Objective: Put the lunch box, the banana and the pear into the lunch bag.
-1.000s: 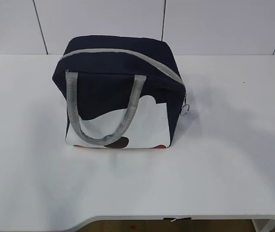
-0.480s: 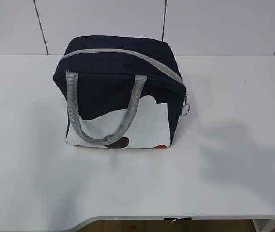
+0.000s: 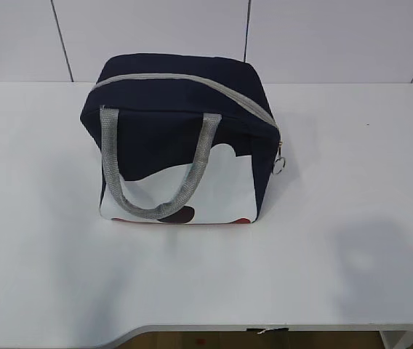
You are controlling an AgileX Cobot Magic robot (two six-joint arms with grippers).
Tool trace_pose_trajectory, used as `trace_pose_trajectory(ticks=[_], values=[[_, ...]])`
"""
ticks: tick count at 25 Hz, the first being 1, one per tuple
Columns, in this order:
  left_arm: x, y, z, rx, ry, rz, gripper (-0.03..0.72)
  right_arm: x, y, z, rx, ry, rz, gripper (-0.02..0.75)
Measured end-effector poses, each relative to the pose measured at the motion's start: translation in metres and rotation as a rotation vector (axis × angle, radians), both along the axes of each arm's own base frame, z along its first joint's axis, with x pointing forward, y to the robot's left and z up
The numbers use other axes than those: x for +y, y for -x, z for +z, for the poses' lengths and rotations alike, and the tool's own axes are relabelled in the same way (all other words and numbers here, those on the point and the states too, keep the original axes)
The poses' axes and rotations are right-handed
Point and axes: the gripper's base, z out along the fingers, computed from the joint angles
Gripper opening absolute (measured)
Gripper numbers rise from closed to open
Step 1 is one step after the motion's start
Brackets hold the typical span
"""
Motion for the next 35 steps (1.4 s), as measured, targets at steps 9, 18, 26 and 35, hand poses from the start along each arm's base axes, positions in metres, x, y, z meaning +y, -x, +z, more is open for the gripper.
trace_pose_trajectory(ticks=[9, 18, 26, 35], values=[[-0.007, -0.013, -0.046, 0.207, -0.09, 0.005, 0.417, 0.0, -0.002, -0.035, 0.061, 0.0, -0.001, 0.508], [-0.004, -0.005, -0.103, 0.286, -0.123, -0.002, 0.416, 0.0, -0.002, -0.064, 0.103, 0.003, 0.001, 0.502], [-0.002, 0.002, -0.146, 0.31, -0.123, -0.015, 0.416, 0.0, -0.006, -0.087, 0.147, 0.019, 0.009, 0.501], [0.002, 0.009, -0.17, 0.295, -0.113, -0.017, 0.416, -0.009, -0.003, -0.112, 0.147, 0.101, -0.058, 0.501]])
